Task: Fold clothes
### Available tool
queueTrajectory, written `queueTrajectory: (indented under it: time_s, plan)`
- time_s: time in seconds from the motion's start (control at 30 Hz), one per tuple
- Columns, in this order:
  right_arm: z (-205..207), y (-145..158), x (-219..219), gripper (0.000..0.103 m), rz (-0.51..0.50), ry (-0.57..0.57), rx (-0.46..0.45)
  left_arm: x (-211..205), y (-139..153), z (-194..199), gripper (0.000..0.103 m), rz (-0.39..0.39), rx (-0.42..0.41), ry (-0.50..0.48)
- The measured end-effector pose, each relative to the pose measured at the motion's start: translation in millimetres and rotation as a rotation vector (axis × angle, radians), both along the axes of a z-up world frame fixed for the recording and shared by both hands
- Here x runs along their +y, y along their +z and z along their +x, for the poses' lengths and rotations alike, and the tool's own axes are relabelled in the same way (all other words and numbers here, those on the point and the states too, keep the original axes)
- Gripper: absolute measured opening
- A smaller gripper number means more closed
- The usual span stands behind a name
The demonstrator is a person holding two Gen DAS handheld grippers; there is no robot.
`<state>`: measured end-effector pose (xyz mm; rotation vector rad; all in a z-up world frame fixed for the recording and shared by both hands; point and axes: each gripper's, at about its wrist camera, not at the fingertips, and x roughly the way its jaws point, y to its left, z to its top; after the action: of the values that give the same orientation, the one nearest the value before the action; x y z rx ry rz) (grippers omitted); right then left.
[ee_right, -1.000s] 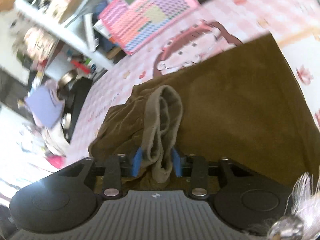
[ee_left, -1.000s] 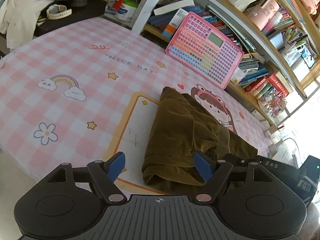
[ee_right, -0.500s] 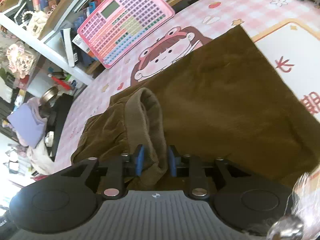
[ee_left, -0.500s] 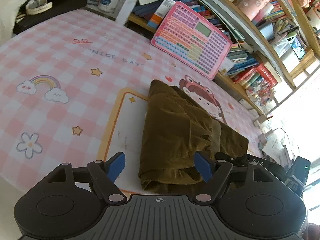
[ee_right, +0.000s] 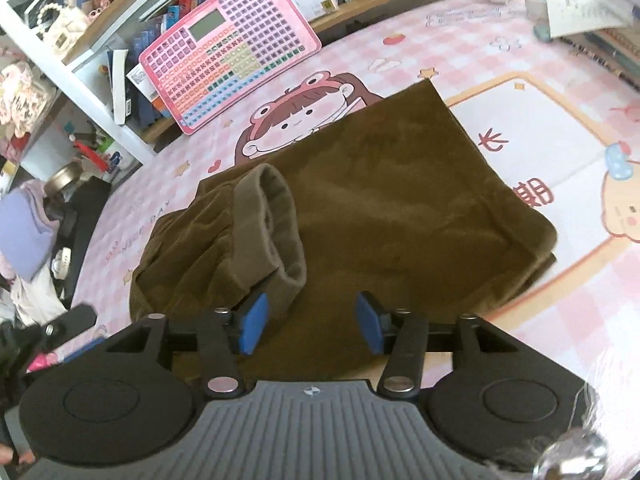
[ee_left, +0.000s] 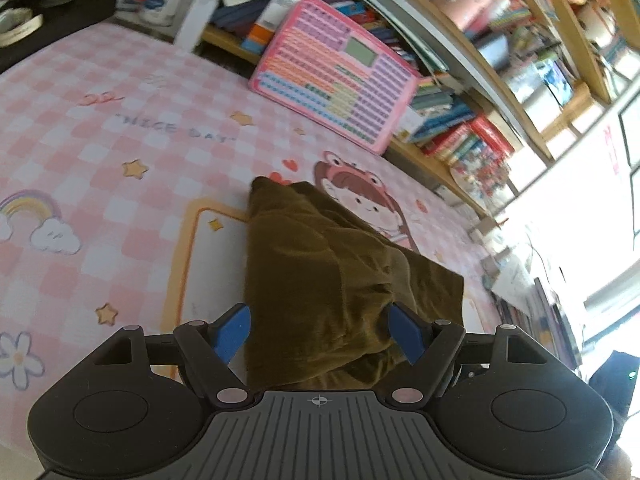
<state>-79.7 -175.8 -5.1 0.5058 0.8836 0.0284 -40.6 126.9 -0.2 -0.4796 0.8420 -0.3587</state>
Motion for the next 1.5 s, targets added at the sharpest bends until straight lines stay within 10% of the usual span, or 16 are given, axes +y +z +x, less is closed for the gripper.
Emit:
queueTrajectory:
  time_s: [0.3, 0.9, 1.5]
  plan:
    - [-23, 13, 32, 0.085, -0.322, -0.048, 0.045, -31, -11, -13, 0.078, 0.330, 0.039, -0.147]
    - [-49, 13, 24, 0.089, -0.365, -0.053, 0.096, -46, -21, -26, 0.086, 0.377, 0.091, -0.192]
    - [8, 8, -114, 0.089, -0.211, 0.284, -0.028, -179, -19, -44, 0.086, 0.467, 0.195, 0.116]
